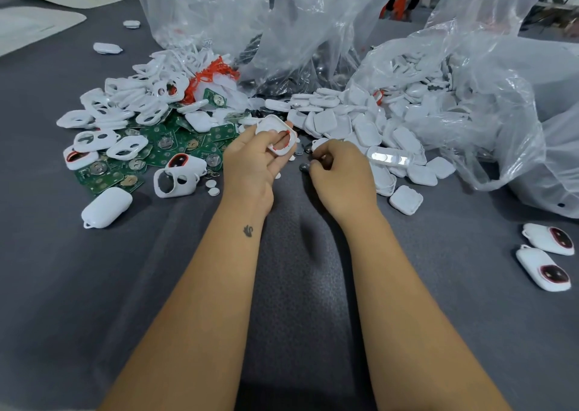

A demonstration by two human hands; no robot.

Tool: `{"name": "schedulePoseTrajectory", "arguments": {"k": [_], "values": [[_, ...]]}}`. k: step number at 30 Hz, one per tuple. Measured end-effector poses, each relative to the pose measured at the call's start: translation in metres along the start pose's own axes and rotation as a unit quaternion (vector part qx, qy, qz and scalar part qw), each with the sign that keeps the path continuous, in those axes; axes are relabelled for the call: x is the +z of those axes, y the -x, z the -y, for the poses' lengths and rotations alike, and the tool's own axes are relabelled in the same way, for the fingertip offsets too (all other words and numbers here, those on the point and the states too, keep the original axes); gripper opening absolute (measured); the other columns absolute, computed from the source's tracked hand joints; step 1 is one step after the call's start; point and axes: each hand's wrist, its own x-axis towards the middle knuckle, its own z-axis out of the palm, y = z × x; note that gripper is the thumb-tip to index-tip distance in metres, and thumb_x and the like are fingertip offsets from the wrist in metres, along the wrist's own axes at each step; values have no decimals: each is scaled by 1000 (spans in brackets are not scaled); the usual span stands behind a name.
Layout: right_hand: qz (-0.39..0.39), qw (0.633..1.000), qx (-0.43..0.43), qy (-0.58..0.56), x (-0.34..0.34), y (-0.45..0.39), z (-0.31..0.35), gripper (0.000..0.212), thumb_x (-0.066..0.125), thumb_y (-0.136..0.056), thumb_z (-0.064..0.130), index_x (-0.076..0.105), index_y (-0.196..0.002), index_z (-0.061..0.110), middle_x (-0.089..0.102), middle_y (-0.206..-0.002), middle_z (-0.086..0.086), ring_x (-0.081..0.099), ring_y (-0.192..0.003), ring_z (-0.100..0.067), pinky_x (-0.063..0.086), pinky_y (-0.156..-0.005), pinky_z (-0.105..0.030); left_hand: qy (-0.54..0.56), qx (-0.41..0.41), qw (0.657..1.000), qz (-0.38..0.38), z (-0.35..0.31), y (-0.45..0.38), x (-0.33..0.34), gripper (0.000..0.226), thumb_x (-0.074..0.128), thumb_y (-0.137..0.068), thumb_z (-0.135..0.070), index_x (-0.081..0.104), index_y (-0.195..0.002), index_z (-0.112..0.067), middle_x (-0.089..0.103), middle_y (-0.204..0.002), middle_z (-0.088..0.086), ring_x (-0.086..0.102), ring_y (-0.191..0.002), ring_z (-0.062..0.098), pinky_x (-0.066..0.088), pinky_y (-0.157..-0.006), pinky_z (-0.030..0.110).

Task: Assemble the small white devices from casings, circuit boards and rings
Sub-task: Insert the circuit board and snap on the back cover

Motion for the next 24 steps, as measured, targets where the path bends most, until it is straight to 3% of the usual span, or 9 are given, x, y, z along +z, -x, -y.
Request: {"name": "schedulePoseTrajectory", "arguments": {"k": [2,6,11,14,18,21,24], "values": [[-29,1000,-2,3,0,0,-1,14,53,-89,17,64,-99,19,53,-94,2,51,-86,-17,35,-67,-29,-3,-1,1000,0,0,0,0,22,51,-91,11,59,-83,-8,72,-67,6,72,-69,17,62,-72,35],[-63,998,1,9,-3,0,1,18,52,-90,18,65,-103,19,56,-102,1,56,-91,-21,46,-73,-34,-3,40,999,-1,-3,2,-1,29,51,-92,9,66,-76,-11,72,-73,5,72,-75,14,60,-80,35],[12,995,-36,97,1,0,1,25,55,-90,26,69,-110,18,47,-99,1,52,-104,-22,37,-73,-28,-9,110,993,-33,-7,-4,-7,25,48,-95,4,67,-85,-10,70,-80,1,69,-87,14,58,-86,33],[38,988,-46,142,3,0,-1,24,56,-93,27,71,-106,13,53,-105,-8,50,-109,-27,42,-79,-32,-47,113,992,-31,-4,-3,-7,23,49,-94,2,67,-87,-11,68,-84,3,68,-88,15,58,-83,31],[17,1000,-19,2,0,1,1,18,62,-89,18,70,-105,17,63,-106,-4,58,-103,-20,48,-90,-36,-107,102,989,-14,-1,-2,-5,29,51,-93,1,70,-82,-18,71,-82,-1,69,-83,11,56,-74,24],[-4,987,35,-159,-3,2,6,14,65,-83,9,65,-89,22,63,-82,5,59,-80,-13,50,-79,-30,-128,89,988,7,1,0,-2,35,52,-92,3,70,-72,-19,71,-76,0,69,-81,13,57,-71,24],[-24,957,75,-279,-7,1,9,18,67,-82,5,64,-76,21,61,-70,0,57,-70,-16,46,-67,-28,-137,78,987,24,4,3,2,33,54,-90,6,68,-70,-15,69,-73,2,68,-79,15,60,-77,31]]}}
